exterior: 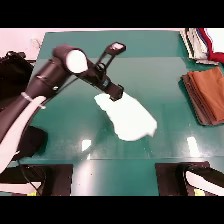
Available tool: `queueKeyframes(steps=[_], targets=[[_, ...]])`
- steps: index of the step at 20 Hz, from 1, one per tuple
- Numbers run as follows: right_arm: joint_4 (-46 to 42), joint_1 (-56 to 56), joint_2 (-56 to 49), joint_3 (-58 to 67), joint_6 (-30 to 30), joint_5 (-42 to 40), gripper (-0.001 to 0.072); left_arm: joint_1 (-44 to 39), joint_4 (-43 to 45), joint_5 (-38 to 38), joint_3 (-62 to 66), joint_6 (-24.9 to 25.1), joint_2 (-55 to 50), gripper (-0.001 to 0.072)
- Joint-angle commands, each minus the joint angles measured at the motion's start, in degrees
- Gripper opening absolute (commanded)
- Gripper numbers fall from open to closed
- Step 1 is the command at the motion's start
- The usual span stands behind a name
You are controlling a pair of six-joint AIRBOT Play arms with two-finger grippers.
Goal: Fold the shirts.
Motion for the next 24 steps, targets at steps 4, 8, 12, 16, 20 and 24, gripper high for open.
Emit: queueKeyframes(steps=[4,8,12,16,20,24], targets=[[-0.1,0.0,-0.1,0.2,0.0,2.0,0.0022,10.0,-2.3,10.1,0.0,-1.6,-5.8,0.0693],[-0.1,0.0,-0.1,0.2,0.0,5.2,0.0022,20.7,-12.6,6.9,0.0,-1.0,-12.5,0.0693],[-0.1,0.0,0.5,-3.2,0.0,7.7,0.0022,20.6,-16.9,3.4,0.0,1.7,-20.3,0.0693],[0.0,-1.0,4.9,-17.6,0.1,7.6,0.0022,17.4,-17.1,3.1,0.1,3.8,-23.5,0.0679],[0.0,-9.5,9.6,-34.4,1.1,8.5,0.0023,17.7,-17.2,2.2,2.0,4.4,-23.4,0.0031],[0.1,-21.8,11.7,-56.7,-0.7,11.7,0.0586,19.8,-16.8,-3.4,8.2,4.7,-23.4,0.0031]])
